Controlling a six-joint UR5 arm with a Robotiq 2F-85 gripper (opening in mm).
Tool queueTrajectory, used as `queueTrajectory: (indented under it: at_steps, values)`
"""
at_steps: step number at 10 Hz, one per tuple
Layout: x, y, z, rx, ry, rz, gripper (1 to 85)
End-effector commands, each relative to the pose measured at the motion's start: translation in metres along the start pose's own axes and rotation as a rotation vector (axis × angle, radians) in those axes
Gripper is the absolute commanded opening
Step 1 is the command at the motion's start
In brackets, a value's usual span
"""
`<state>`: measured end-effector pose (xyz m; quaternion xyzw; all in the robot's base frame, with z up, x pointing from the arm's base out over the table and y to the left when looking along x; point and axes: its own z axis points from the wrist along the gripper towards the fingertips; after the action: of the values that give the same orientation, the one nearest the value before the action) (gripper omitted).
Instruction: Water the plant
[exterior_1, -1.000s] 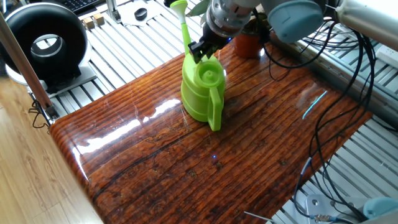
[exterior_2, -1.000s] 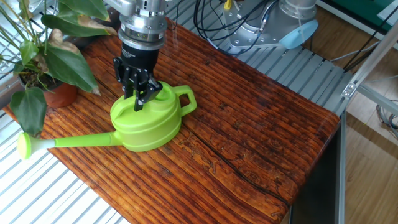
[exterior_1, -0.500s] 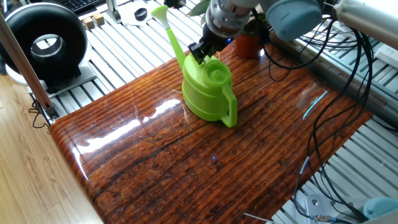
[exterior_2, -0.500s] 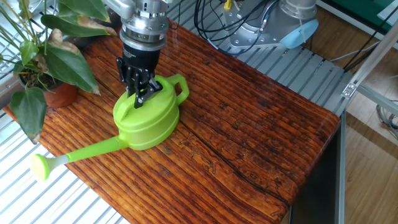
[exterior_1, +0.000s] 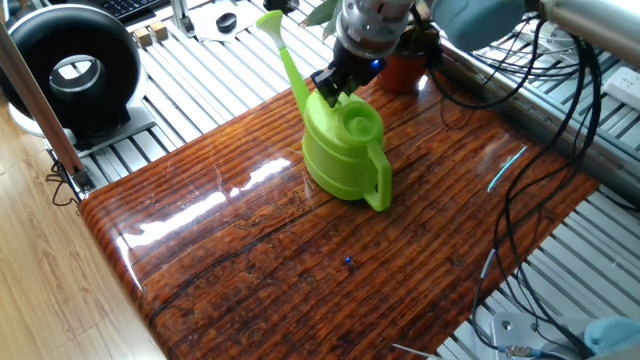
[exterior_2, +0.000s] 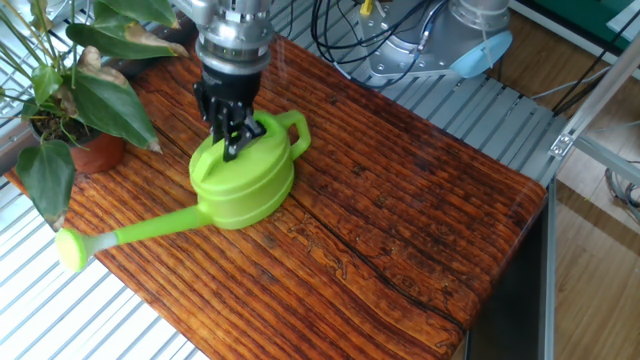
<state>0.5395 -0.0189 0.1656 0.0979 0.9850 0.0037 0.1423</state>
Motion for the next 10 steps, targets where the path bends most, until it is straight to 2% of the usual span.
queueTrajectory:
  at_steps: [1, 2, 4, 6, 7, 8, 10]
  values:
    - [0.023, -0.012, -0.028, 0.028, 0.05, 0.022, 1.3]
    - [0.032, -0.018, -0.036, 0.031, 0.065, 0.016, 1.3]
    - [0.059, -0.029, -0.051, 0.054, 0.131, 0.02, 1.3]
    - [0.072, -0.043, -0.058, 0.052, 0.156, 0.009, 1.3]
    - [0.079, -0.05, -0.062, 0.066, 0.171, 0.006, 1.3]
    - [0.086, -0.057, -0.064, 0.078, 0.194, -0.001, 1.3]
    - [0.108, -0.069, -0.066, 0.081, 0.267, -0.018, 1.3]
